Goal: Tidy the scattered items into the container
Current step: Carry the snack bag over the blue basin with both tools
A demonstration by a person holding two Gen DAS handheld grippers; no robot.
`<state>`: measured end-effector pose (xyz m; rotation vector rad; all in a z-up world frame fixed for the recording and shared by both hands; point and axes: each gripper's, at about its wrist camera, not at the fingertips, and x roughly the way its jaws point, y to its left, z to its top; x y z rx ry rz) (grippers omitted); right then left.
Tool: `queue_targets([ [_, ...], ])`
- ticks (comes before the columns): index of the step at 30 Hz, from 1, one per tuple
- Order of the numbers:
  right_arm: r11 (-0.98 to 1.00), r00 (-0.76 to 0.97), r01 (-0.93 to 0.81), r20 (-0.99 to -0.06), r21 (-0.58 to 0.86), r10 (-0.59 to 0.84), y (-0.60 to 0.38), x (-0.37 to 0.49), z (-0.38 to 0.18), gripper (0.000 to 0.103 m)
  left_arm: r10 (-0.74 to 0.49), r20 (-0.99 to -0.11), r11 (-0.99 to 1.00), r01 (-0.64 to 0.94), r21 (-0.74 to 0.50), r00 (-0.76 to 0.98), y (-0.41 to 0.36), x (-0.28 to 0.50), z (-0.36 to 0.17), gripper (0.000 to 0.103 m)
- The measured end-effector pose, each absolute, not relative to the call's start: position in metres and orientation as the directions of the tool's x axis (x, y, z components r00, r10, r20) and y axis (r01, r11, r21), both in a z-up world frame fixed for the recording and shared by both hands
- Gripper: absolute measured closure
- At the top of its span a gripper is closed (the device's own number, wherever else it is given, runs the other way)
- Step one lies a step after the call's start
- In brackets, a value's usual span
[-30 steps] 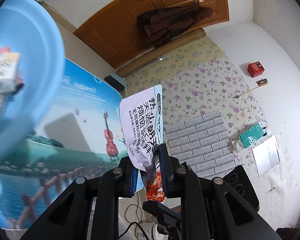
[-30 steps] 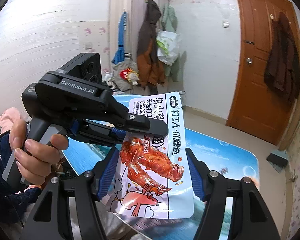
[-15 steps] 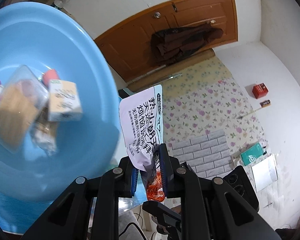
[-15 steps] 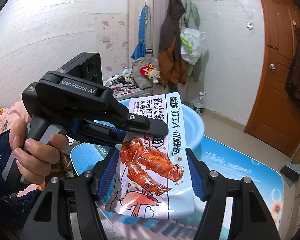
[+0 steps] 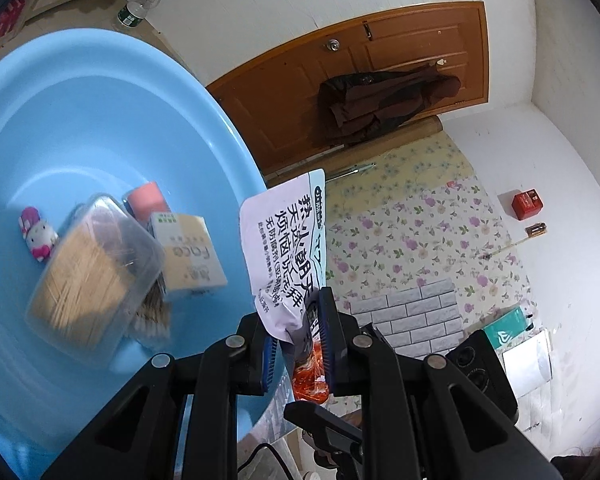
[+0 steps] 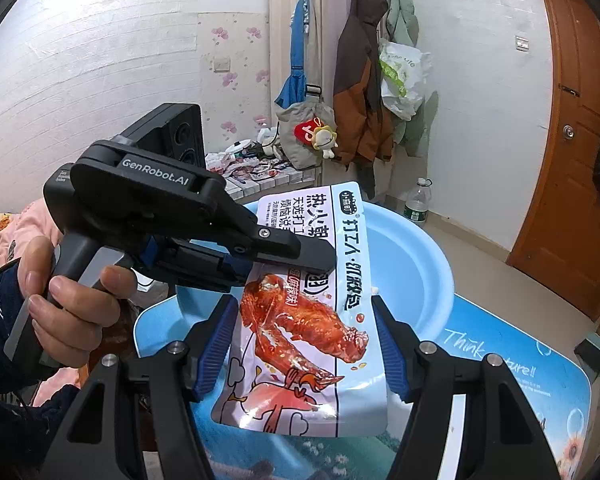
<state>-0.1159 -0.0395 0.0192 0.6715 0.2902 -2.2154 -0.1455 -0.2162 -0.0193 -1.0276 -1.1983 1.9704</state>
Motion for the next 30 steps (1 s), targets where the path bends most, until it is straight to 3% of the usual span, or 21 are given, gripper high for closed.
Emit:
queue_targets([
  [11, -0.668, -0.549, 0.744, -0.558, 0.014, -0.623, -0.044, -0.125, 0.016, 0.036, 0.795, -0.32, -0.42, -0.086, -0.903, -0.515, -0.223, -0.161, -0.019, 0.085],
  [30, -0.701, -0.526, 0.707, -0.595, 0.092, -0.608, -0.027, -0.135, -0.007, 0.036, 0.76, -0.43, -0.498, -0.012, -0.867, -0.486, -0.222, -0.203, -0.033, 0.082],
])
